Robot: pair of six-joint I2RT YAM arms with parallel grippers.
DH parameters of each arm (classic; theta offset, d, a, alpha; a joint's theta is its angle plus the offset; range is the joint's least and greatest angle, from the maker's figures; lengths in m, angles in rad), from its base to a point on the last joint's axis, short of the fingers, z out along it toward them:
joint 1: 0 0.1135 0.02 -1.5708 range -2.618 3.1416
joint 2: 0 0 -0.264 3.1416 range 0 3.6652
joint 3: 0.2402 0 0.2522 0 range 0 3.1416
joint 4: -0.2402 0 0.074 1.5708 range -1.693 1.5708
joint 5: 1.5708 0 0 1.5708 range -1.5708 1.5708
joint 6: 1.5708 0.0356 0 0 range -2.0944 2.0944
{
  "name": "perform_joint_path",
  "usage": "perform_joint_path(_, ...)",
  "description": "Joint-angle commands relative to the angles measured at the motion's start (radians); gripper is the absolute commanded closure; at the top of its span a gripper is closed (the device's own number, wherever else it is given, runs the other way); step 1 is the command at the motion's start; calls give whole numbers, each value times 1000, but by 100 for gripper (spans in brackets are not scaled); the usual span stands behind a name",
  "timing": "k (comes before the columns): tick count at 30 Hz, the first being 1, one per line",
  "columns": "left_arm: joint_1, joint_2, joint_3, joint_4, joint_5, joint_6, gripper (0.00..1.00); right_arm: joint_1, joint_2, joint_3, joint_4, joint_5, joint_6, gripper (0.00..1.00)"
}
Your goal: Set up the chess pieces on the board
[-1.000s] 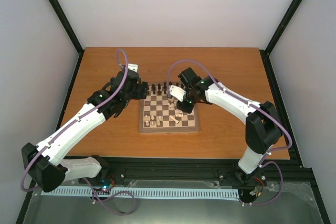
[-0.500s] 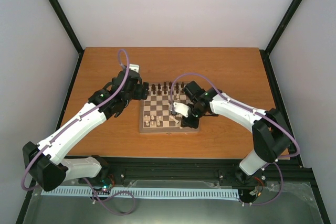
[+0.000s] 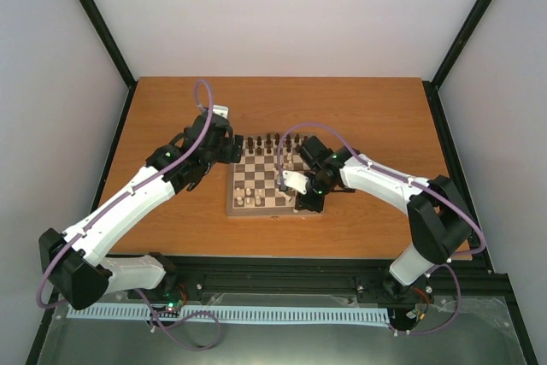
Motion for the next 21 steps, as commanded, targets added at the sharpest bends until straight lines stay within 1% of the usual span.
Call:
perform_joint_path(1, 2, 10, 44, -16, 12, 21, 0, 19, 46, 58, -8, -81, -4, 94)
perform_joint_path(3, 1, 12, 44, -16, 14, 22, 0, 21, 65, 85, -21, -121, -2, 94)
perform_joint_path(5, 2, 13, 44, -16, 13, 23, 0, 29, 84, 113, -26, -126, 7, 94)
perform_joint_path(12, 2, 18, 45, -19, 22, 25, 0, 42, 171, 203, -18, -27, 66, 95)
perform_joint_path(17, 2, 20, 44, -19, 22, 27, 0, 43, 221, 244, -12, 32, 95, 95)
perform_joint_path(21, 2, 21, 44, -17, 24, 27, 0, 42, 243, 260, -1, 117, 119, 96)
